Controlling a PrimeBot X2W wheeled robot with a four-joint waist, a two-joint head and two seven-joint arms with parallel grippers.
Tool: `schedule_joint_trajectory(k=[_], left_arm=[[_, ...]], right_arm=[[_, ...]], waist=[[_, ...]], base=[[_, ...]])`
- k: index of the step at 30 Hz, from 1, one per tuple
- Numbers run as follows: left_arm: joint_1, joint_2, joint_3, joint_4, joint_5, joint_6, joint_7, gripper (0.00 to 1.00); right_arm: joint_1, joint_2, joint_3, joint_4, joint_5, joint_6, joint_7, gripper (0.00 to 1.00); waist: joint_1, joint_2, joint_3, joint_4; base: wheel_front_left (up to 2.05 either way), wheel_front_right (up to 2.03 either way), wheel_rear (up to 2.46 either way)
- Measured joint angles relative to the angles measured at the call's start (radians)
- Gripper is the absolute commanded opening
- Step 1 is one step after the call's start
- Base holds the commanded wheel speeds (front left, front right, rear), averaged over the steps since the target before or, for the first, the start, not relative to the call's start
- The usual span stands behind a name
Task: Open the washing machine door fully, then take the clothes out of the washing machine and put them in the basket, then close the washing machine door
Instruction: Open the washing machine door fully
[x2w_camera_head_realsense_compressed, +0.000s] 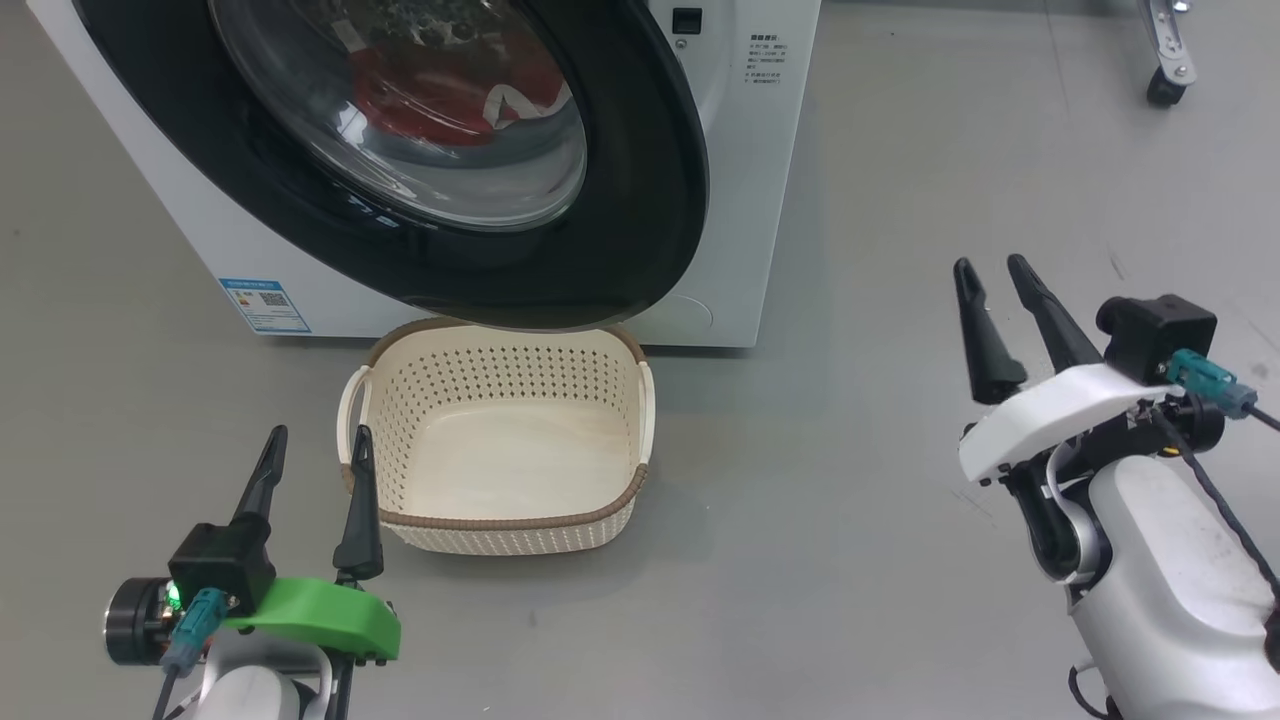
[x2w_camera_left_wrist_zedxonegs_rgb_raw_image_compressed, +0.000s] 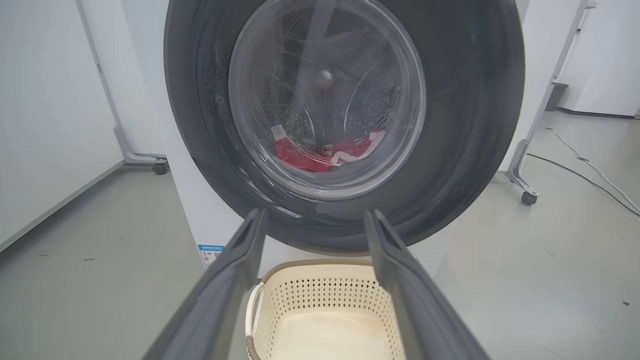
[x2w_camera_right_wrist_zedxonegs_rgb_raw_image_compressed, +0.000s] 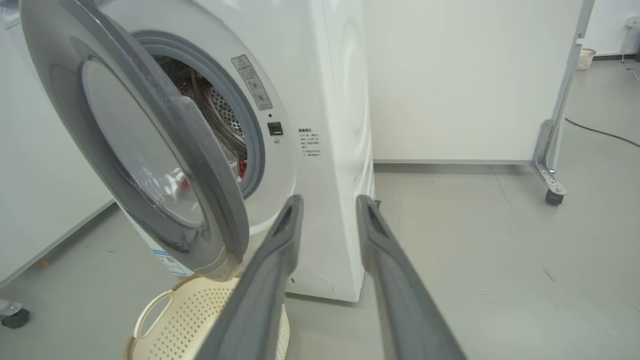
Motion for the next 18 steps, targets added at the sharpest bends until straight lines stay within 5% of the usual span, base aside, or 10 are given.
schedule_joint_trajectory(k=[18], left_arm=[[0.008,0.0,0.01,-0.01,0.009,-0.001,0.0,1.0]], right_arm=[[0.048,0.008,0.003,-0.028,-0.01,-0.024,-0.062,1.0]], waist=[[0.0001,0.0,0.018,-0.014]], base=[[0.0,0.0,0.0]])
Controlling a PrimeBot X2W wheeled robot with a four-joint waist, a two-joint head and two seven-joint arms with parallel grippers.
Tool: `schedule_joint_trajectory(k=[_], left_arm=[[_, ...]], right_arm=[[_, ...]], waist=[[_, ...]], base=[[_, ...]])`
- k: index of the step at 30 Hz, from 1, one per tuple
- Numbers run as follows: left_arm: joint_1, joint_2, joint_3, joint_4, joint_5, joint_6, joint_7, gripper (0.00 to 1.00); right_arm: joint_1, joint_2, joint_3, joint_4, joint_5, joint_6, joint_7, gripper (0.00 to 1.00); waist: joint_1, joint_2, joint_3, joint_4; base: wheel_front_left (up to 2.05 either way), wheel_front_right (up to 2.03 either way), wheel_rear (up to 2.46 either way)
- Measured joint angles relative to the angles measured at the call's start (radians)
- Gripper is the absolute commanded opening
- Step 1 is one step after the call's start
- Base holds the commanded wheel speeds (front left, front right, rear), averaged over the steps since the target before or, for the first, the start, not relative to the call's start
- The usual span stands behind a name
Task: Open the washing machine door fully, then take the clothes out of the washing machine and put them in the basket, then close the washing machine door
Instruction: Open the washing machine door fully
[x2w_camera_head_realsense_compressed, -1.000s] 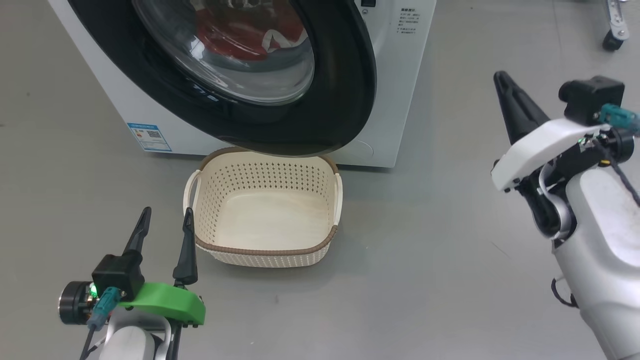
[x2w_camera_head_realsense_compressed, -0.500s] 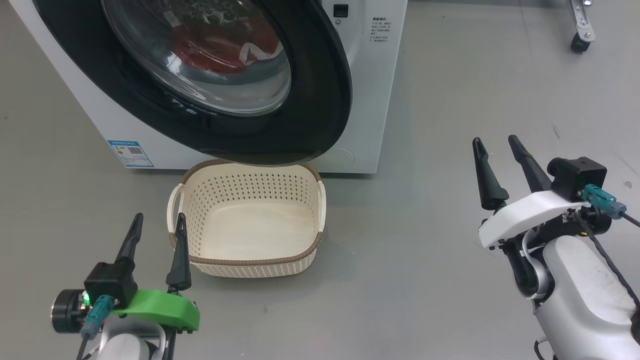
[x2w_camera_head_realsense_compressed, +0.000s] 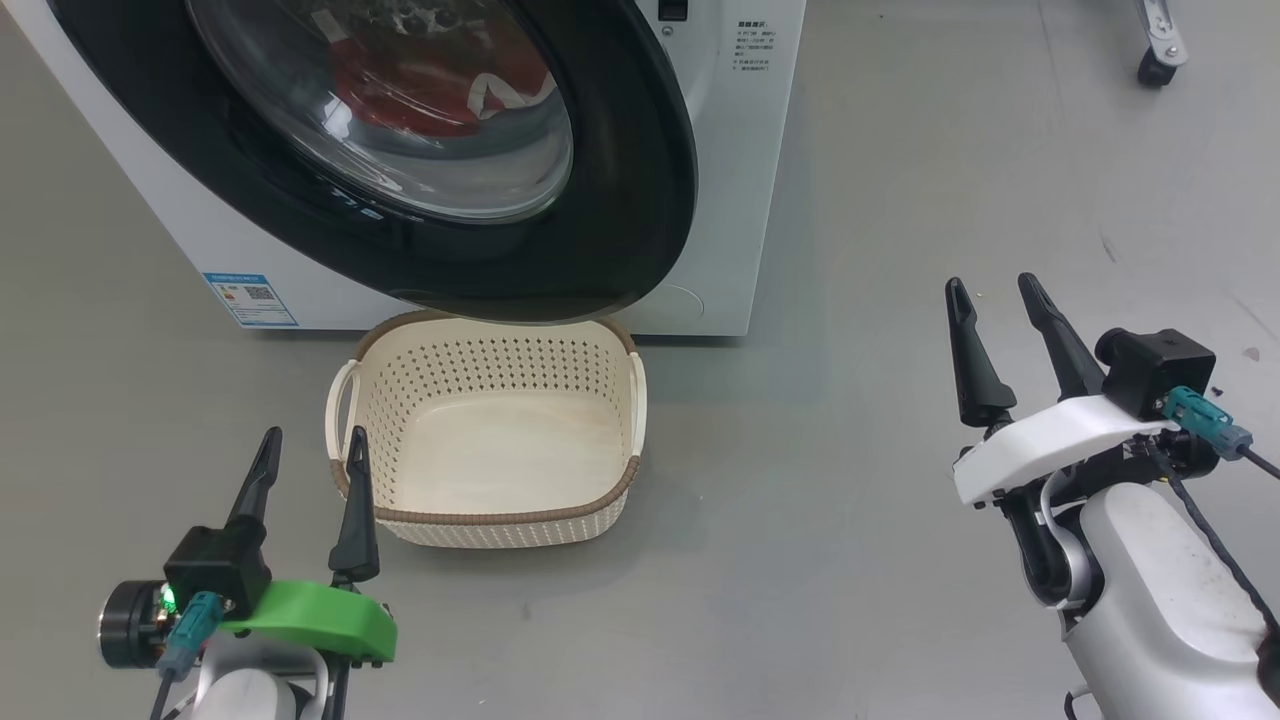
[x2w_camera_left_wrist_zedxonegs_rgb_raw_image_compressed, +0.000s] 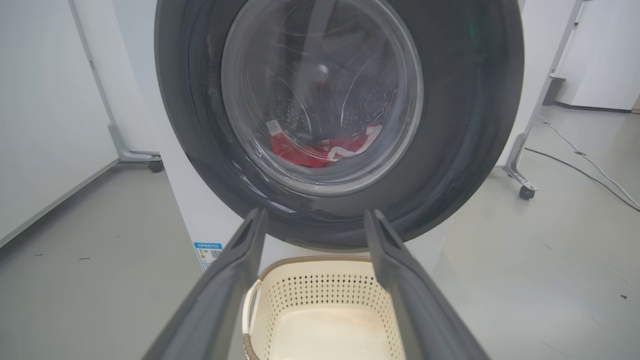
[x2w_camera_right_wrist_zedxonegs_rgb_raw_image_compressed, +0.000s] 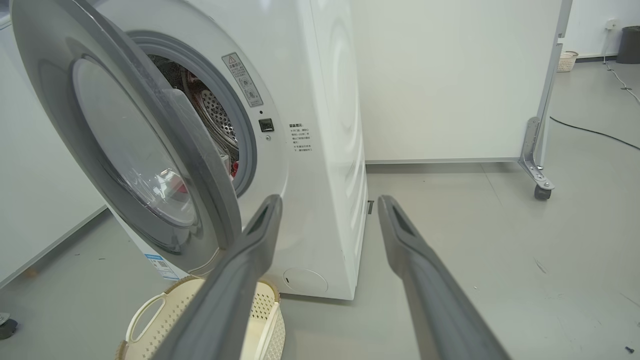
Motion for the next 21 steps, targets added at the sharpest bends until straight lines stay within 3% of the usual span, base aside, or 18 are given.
schedule_joint_trajectory(k=[21], left_arm=[[0.0,0.0,0.011,-0.004,0.012,-0.004,0.0,1.0]], right_arm=[[0.027,0.001,-0.007,-0.019,-0.006,0.0,-0.017,1.0]], waist=[[0.0,0.0,0.006,0.008]], base=[[0.0,0.0,0.0]])
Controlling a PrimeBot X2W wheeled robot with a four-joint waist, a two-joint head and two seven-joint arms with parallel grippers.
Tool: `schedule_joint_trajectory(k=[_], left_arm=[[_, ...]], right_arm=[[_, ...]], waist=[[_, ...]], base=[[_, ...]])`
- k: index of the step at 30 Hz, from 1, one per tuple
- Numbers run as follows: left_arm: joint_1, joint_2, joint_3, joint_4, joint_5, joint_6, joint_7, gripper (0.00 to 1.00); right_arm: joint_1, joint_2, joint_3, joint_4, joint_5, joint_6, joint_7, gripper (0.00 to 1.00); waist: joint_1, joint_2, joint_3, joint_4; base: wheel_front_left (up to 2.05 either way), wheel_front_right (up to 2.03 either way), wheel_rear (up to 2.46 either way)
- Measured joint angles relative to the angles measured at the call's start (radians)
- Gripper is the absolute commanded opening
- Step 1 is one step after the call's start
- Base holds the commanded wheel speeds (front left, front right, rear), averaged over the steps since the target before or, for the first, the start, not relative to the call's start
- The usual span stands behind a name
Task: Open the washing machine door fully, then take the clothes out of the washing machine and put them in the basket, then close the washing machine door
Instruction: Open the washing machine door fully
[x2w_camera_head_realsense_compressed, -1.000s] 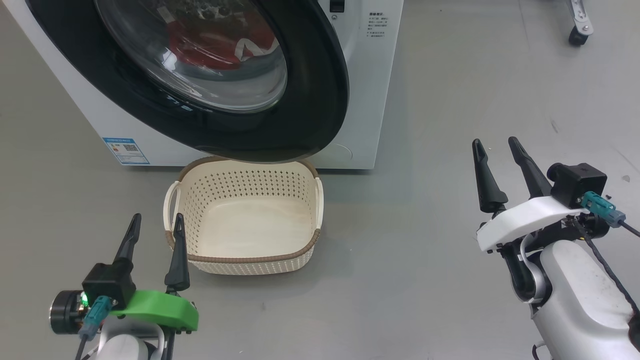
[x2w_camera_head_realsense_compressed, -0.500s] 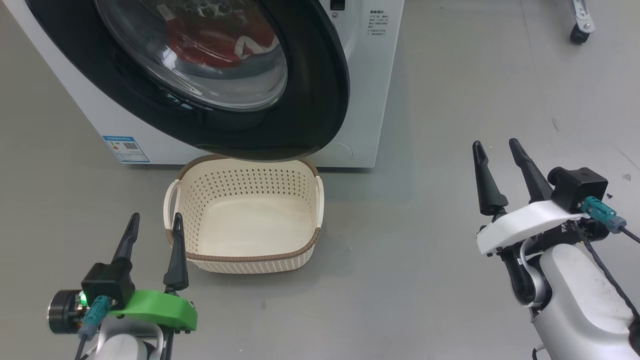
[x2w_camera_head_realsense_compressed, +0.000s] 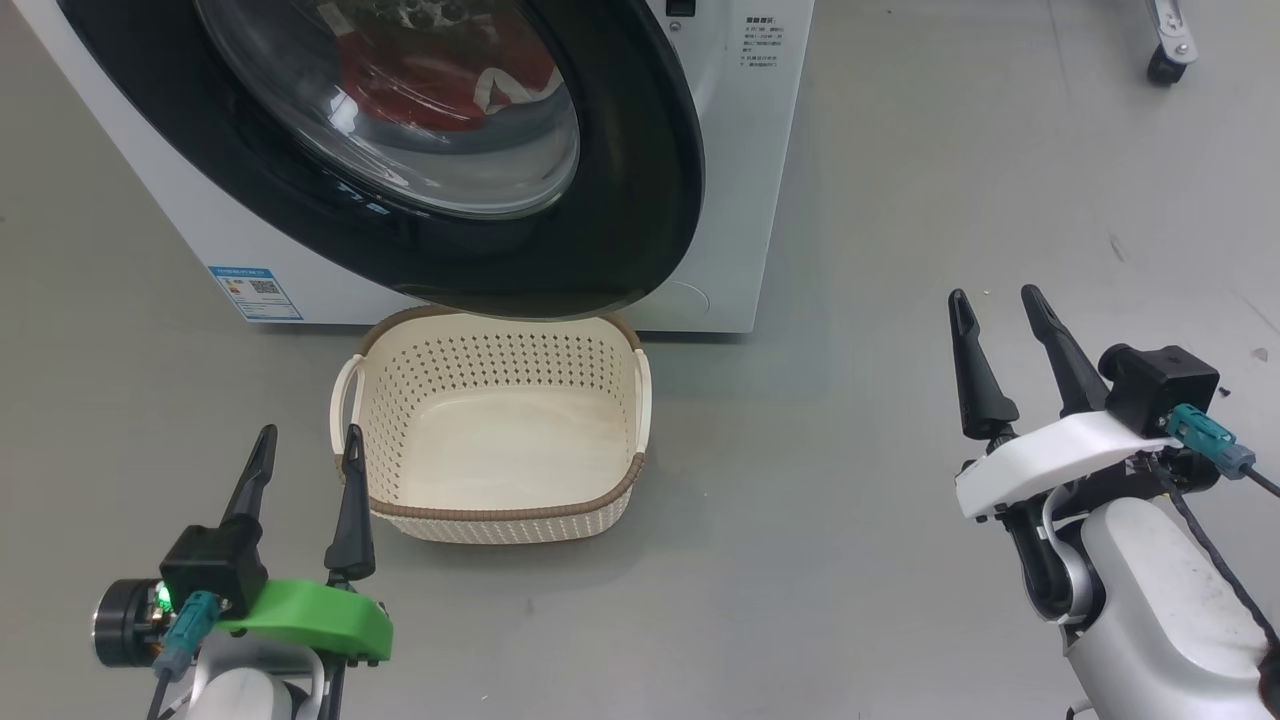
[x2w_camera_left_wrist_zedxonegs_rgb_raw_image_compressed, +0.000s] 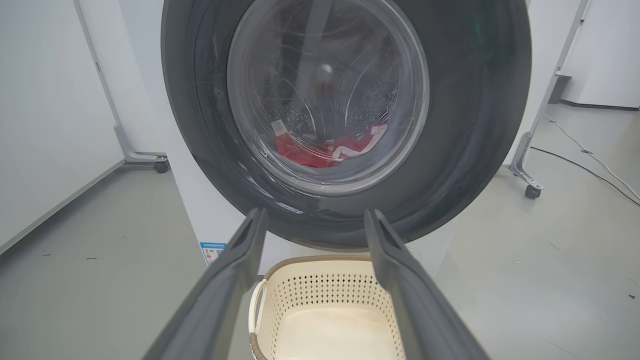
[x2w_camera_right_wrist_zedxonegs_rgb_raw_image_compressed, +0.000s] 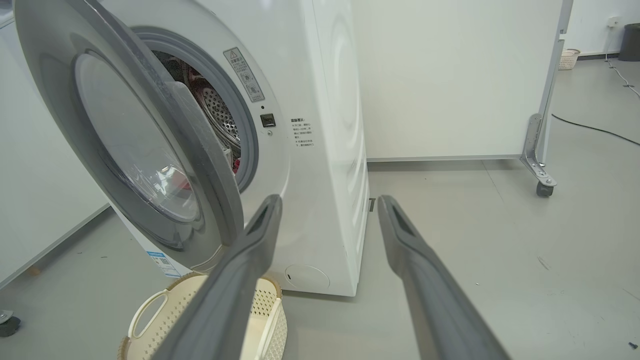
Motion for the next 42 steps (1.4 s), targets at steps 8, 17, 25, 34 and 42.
schedule_joint_trajectory(k=[8,17,25,34,42], left_arm=[[0.0,0.0,0.002,0.0,0.0,-0.005,0.0,1.0],[0.0,0.0,0.002,0.0,0.004,-0.006,0.0,1.0],[0.0,-0.001,0.001,0.0,0.005,-0.01,0.0,1.0],[0.0,-0.002,-0.013,-0.012,0.005,-0.015,0.0,1.0],[-0.002,-0.002,-0.029,-0.019,0.006,-0.024,0.0,1.0]], right_arm=[[0.008,-0.002,-0.001,-0.003,0.0,0.0,0.0,1.0],[0.008,-0.002,-0.004,-0.009,0.0,0.0,0.0,1.0],[0.008,-0.006,-0.011,-0.015,0.001,0.0,0.0,0.5],[-0.019,-0.016,-0.021,-0.04,0.025,0.001,0.033,0.0],[-0.11,0.003,-0.091,-0.048,0.158,0.01,0.115,0.0]], waist=[[0.0,0.0,-0.002,0.002],[0.0,0.0,-0.001,0.007],[0.0,0.0,0.004,0.013],[0.0,0.0,0.033,0.024],[0.0,0.0,0.075,0.043]], base=[[0.0,0.0,0.0],[0.0,0.0,0.0],[0.0,0.0,0.0],[0.0,0.0,0.0],[0.0,0.0,0.0]])
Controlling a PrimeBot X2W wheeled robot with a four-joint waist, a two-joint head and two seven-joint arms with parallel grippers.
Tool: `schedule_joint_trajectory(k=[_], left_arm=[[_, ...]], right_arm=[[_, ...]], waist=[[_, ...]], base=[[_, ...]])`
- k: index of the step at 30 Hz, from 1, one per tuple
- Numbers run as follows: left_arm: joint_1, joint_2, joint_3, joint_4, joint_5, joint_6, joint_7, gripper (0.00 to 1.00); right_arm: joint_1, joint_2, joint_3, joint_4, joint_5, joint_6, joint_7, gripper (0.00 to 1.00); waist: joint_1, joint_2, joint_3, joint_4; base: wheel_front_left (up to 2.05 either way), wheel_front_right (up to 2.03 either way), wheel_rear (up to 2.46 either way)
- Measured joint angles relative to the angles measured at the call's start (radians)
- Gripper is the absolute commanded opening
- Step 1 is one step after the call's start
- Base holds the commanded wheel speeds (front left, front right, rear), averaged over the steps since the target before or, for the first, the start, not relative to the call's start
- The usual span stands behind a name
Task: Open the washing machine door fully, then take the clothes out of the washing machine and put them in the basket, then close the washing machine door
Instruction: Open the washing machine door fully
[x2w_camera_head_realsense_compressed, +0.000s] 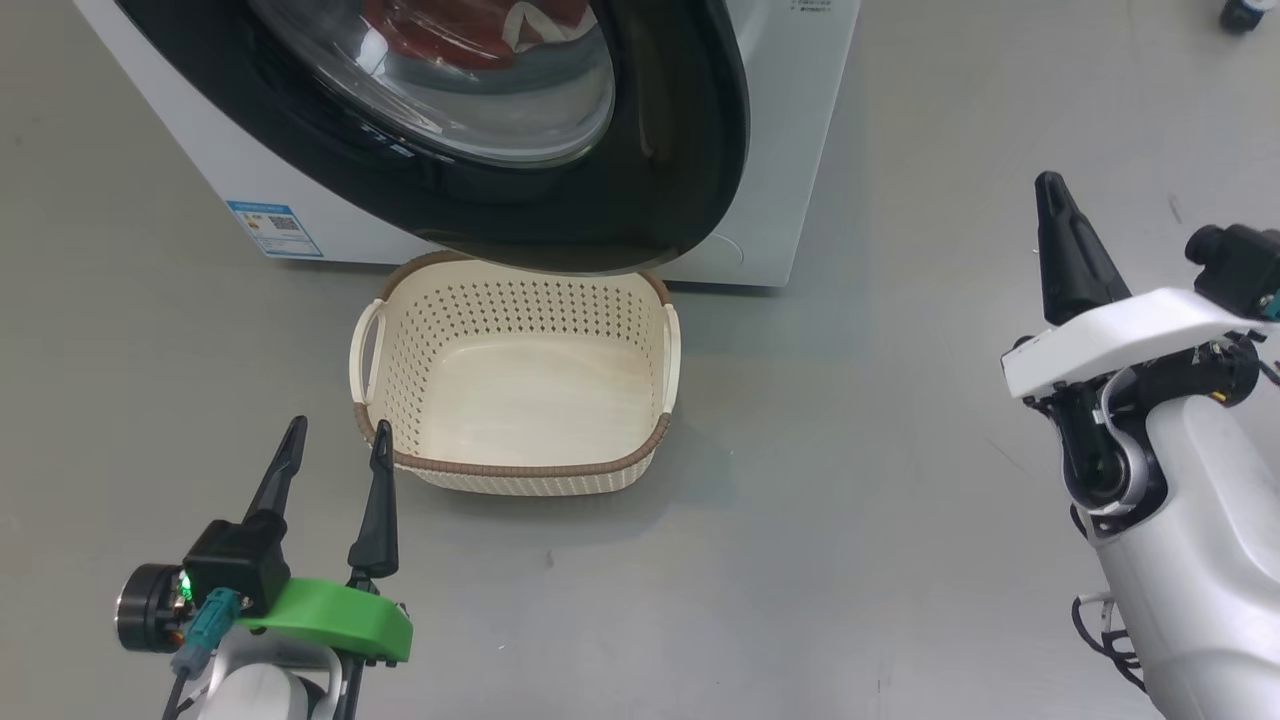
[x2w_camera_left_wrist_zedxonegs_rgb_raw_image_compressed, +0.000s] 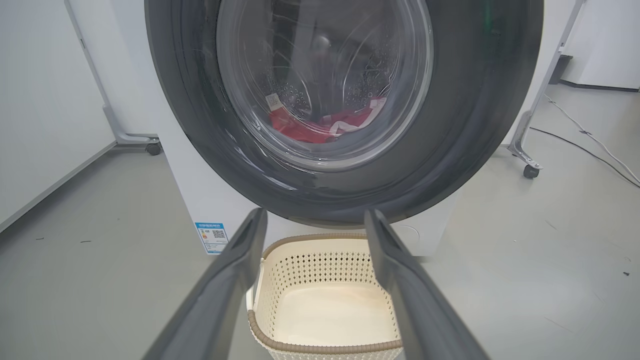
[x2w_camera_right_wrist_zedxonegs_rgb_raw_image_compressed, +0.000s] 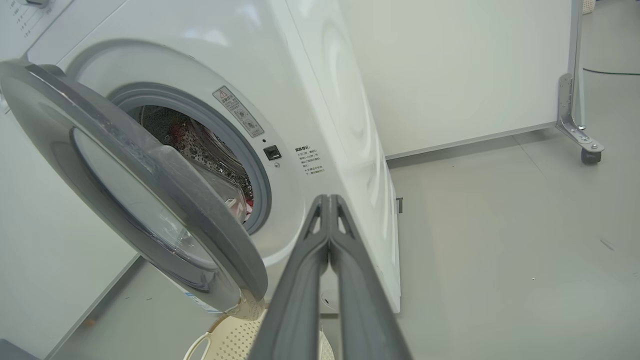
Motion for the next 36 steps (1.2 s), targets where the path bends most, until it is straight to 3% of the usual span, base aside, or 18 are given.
schedule_joint_trajectory(k=[8,13,33,36], left_arm=[[-0.029,-0.001,-0.02,-0.001,0.0,-0.008,0.0,1.0],[-0.046,-0.002,-0.028,-0.001,0.0,-0.017,0.0,1.0],[-0.107,-0.009,-0.055,0.016,-0.011,-0.038,0.0,1.0],[-0.113,-0.009,-0.056,0.017,-0.011,-0.038,0.0,1.0]], right_arm=[[-0.109,0.036,-0.089,0.009,0.198,-0.001,0.134,0.0],[-0.188,0.072,-0.127,0.023,0.322,-0.02,0.237,0.0],[-0.425,0.097,-0.158,0.092,0.516,-0.142,0.529,0.0],[-0.448,0.094,-0.162,0.101,0.527,-0.144,0.548,0.0]], waist=[[0.0,0.0,0.051,0.03],[0.0,0.0,0.085,0.052],[0.0001,0.0,0.173,0.157],[0.0001,0.0,0.184,0.165]], base=[[0.0,0.0,0.0],[0.0,0.0,0.0],[0.0,0.0,0.0],[0.0,0.0,0.0]])
